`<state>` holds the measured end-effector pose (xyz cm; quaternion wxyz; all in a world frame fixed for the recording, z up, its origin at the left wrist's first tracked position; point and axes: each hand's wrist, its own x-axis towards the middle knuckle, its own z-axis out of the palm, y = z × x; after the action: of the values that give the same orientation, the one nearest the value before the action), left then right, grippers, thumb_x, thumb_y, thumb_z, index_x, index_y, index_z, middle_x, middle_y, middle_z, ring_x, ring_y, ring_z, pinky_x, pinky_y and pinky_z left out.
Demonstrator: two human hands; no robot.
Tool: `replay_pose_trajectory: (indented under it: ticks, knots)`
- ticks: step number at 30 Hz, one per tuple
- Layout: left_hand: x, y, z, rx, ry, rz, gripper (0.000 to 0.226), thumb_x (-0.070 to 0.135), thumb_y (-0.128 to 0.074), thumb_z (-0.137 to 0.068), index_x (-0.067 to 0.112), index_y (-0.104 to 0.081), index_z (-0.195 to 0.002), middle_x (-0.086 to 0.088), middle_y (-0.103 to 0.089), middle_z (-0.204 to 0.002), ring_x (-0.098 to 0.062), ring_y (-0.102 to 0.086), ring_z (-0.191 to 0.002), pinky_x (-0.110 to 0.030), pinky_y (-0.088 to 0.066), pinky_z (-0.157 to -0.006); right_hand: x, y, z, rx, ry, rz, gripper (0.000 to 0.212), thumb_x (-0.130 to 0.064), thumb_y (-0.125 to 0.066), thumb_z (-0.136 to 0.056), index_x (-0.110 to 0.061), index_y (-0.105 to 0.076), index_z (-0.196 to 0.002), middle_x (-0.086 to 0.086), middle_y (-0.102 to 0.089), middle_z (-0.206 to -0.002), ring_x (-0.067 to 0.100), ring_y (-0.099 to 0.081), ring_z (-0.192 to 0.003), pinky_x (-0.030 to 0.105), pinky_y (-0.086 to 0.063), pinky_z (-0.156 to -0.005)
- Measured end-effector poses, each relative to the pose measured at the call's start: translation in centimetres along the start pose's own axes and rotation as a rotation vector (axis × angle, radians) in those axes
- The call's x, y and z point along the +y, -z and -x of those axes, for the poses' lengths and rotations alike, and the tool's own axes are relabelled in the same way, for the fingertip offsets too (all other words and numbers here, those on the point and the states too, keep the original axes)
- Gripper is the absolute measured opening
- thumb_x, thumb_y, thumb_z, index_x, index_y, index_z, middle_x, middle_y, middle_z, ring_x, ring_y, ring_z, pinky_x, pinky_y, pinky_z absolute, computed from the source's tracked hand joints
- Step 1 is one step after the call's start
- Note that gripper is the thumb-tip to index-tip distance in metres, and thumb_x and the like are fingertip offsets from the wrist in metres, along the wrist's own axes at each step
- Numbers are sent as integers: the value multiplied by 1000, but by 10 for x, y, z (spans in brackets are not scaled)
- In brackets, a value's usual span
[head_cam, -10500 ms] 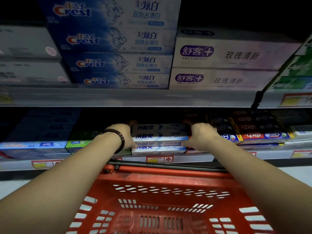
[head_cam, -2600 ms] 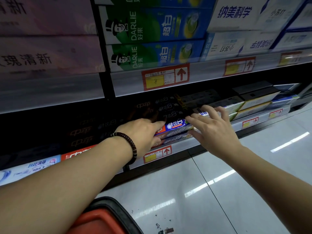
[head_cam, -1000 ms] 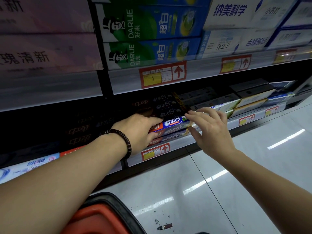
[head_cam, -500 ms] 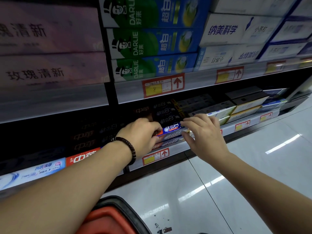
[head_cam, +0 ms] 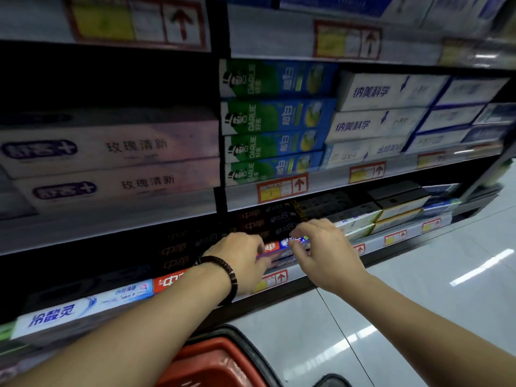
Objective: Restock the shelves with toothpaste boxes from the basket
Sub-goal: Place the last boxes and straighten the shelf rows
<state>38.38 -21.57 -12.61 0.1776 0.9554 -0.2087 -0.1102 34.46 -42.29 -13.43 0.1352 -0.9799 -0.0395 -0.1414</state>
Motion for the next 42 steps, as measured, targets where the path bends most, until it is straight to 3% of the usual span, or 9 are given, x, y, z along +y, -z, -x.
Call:
replay_pose_trajectory:
  ticks: [7,17,23,29,36,39,42]
  knots:
    - [-18,44,58,77,61,58,16,49,-58,-98,36,-67,-101,11,-61,-105,-16,-61,-98,-33,-55,-86,-55,37,9,-60,-33,-112,20,-43,-60,-102,-31,-73,-111,-14,-69,-109,10,-58,-110,33,-51,-96]
    - [-50,107,156,152,94,12,22,52,-57,-97,36,-67,-107,15,-59,-104,-13,-61,-101,-32,-53,-90,-142,72,26,-92,-36,-210,15,-43,-63,-100,-32,-72,-104,-17,-69,-101,6,-64,-95,35,-56,-84]
    - [-72,142,210,157,135,-50,23,54,-56,-96,38,-64,-110,16,-57,-107,-12,-60,-107,-33,-52,-94,-192,87,33,-95,11,-254,17,-44,-66,-98,-31,-71,-110,-15,-67,-104,8,-65,-98,32,-55,-87]
    - [-70,173,230,264,64,-124,37,48,-55,-100,37,-52,-135,13,-47,-131,-15,-47,-126,-34,-46,-106,-226,110,26,-73,85,-161,38,-45,-62,-102,-27,-61,-136,-9,-58,-128,14,-53,-125,33,-49,-102]
    - [-56,200,203,405,-49,-391,68,38,-60,-97,24,-30,-157,-2,-19,-164,-25,-23,-149,-40,-32,-119,-245,137,-23,-1,237,97,60,-36,-66,-99,-21,-44,-153,-2,-47,-149,23,-48,-135,39,-46,-110]
    - [-59,213,183,417,28,-370,73,35,-61,-98,22,-23,-159,-2,-16,-163,-27,-36,-141,-42,-43,-111,-250,142,-49,-52,183,69,65,-31,-67,-100,-20,-37,-157,-3,-40,-151,26,-57,-126,44,-56,-95]
    - [-67,223,167,399,154,-288,61,33,-59,-101,20,-29,-153,-3,-28,-151,-31,-55,-121,-44,-55,-84,-247,143,-71,-107,141,140,67,-32,-69,-99,-19,-34,-155,0,-41,-147,32,-61,-118,48,-58,-84]
